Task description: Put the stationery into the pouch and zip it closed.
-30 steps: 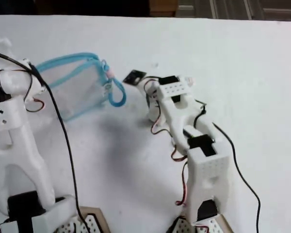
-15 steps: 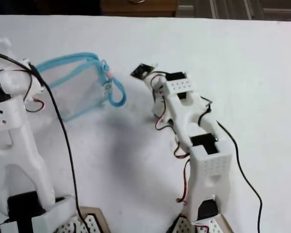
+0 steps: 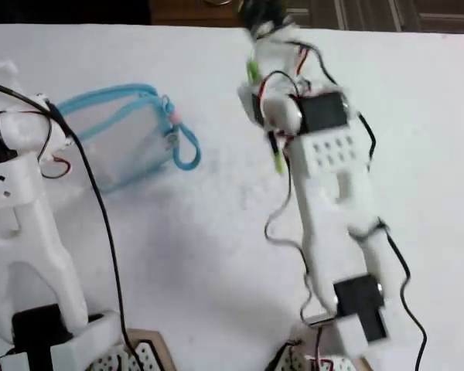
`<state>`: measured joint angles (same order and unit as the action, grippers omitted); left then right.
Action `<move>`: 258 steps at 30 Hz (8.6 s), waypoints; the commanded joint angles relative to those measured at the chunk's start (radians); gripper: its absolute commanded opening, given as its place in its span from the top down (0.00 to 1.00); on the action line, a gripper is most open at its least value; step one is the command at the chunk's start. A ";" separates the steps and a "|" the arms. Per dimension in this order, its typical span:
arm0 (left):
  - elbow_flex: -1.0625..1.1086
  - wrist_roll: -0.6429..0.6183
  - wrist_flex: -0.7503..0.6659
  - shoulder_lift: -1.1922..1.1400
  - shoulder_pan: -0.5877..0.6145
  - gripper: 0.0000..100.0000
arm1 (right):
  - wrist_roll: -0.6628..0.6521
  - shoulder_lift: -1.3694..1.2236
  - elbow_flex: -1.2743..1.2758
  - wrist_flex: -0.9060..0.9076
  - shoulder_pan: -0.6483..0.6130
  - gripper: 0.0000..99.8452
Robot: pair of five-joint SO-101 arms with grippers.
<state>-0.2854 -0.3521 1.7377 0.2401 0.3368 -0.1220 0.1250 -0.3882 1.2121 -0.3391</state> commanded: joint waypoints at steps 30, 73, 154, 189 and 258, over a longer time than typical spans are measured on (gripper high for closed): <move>-0.017 0.006 -0.015 -0.024 0.004 0.98 | 0.270 -0.147 0.052 -0.615 -0.351 0.98; -0.015 0.006 -0.018 -0.030 0.001 0.98 | 0.690 -0.895 -0.488 0.147 0.225 0.71; -0.017 0.009 -0.015 -0.030 -0.001 0.98 | 0.387 0.219 0.652 -1.055 -0.461 0.98; -0.017 0.006 -0.017 -0.030 0.005 0.98 | 0.253 0.160 0.635 -0.886 -0.516 0.76; -0.018 0.006 -0.018 -0.022 0.005 0.98 | 0.017 -0.278 0.968 -1.704 -0.213 0.99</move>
<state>-0.2854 -0.3521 1.7315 0.2386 0.3414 -0.1066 -0.1634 0.6229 -0.4664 -0.5585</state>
